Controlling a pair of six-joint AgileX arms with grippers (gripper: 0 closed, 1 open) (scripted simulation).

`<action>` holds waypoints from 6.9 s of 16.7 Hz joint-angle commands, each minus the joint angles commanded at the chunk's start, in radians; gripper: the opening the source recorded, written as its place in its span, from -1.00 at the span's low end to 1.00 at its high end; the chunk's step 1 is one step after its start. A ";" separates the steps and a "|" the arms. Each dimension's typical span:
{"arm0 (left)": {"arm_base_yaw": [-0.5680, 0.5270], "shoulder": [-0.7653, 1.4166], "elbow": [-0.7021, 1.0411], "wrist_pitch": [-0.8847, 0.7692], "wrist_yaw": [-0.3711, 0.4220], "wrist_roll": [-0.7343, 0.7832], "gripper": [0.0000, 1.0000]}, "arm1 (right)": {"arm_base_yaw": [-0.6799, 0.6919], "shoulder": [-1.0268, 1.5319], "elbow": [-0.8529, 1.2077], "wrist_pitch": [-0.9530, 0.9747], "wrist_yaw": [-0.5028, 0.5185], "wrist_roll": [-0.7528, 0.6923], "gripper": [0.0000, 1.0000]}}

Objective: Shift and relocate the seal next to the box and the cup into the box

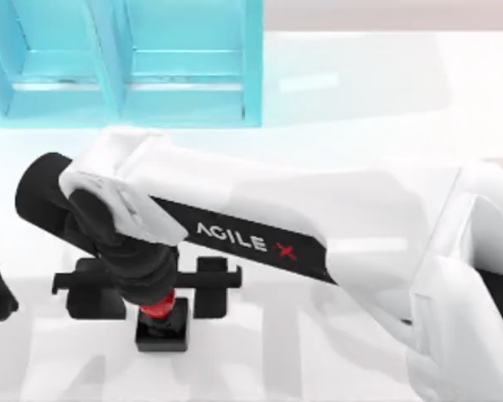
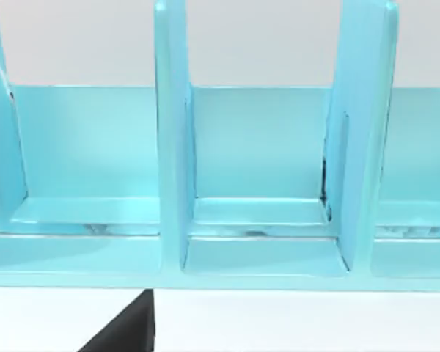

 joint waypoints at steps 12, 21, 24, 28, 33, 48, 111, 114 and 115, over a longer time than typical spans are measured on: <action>0.000 0.000 0.000 0.000 0.000 0.000 1.00 | 0.000 0.000 0.000 0.000 0.000 0.000 -1.00; 0.000 0.000 0.000 0.000 0.000 0.000 1.00 | -0.023 -0.073 -0.062 -0.015 -0.002 -0.018 -1.00; 0.000 0.000 0.000 0.000 0.000 0.000 1.00 | -0.062 -0.220 -0.164 -0.041 -0.005 -0.054 -1.00; 0.000 0.000 0.000 0.000 0.000 0.000 1.00 | -0.103 -0.398 -0.296 -0.081 -0.010 -0.107 -1.00; 0.000 0.000 0.000 0.000 0.000 0.000 1.00 | -0.113 -0.432 -0.329 -0.094 -0.011 -0.120 -1.00; 0.000 0.000 0.000 0.000 0.000 0.000 1.00 | -0.569 -1.100 -0.973 -0.079 -0.056 -0.587 -1.00; 0.000 0.000 0.000 0.000 0.000 0.000 1.00 | -0.719 -1.251 -0.993 -0.206 -0.069 -0.740 1.00; 0.000 0.000 0.000 0.000 0.000 0.000 1.00 | -0.716 -1.250 -0.996 -0.203 -0.069 -0.740 1.00; 0.000 0.000 0.000 0.000 0.000 0.000 1.00 | -0.715 -1.247 -0.994 -0.202 -0.069 -0.739 1.00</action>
